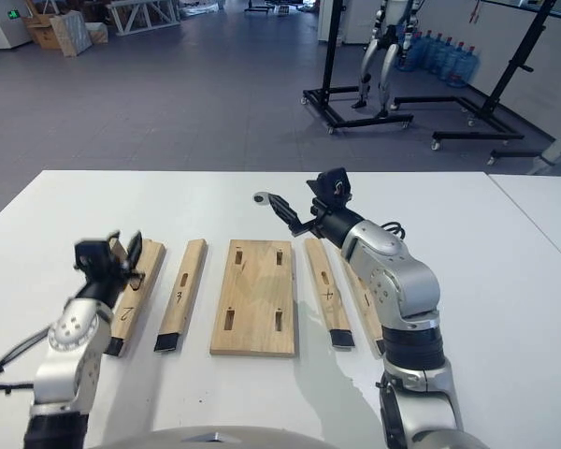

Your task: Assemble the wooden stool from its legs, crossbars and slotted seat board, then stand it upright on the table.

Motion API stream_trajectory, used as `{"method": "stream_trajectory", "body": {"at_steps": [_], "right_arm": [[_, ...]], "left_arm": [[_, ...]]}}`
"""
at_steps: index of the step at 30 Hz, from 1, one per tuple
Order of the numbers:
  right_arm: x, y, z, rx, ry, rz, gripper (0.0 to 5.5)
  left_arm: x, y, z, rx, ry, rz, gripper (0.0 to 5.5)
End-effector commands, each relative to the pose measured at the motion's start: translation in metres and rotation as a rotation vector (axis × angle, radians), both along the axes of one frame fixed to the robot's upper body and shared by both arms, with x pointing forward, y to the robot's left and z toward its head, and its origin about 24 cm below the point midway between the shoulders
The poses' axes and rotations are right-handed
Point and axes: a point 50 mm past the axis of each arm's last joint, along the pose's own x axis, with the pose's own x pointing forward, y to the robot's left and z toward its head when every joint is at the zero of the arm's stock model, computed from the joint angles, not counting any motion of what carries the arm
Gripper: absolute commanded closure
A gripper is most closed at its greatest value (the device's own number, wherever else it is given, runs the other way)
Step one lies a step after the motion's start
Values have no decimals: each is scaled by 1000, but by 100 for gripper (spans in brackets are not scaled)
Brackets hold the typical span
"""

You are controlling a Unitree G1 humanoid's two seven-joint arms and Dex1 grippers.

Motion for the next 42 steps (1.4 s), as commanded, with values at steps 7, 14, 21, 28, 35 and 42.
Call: {"method": "stream_trajectory", "body": {"at_steps": [7,14,21,28,35,42], "right_arm": [[2,4,9,2,-37,10,49],[2,5,8,7,-28,4,49],[2,6,6,9,-19,3,49],[1,7,5,12,-14,0,49],[1,6,1,13,3,2,49],[1,6,-5,18,24,1,49]], "left_arm": [[21,-5,134,40,-304,-6,349],[29,-7,138,66,-253,12,349],[42,-9,120,73,-183,-15,349],[49,-3,91,75,-103,-3,349],[36,2,-4,47,140,6,349],[12,7,-68,49,287,37,349]]}}
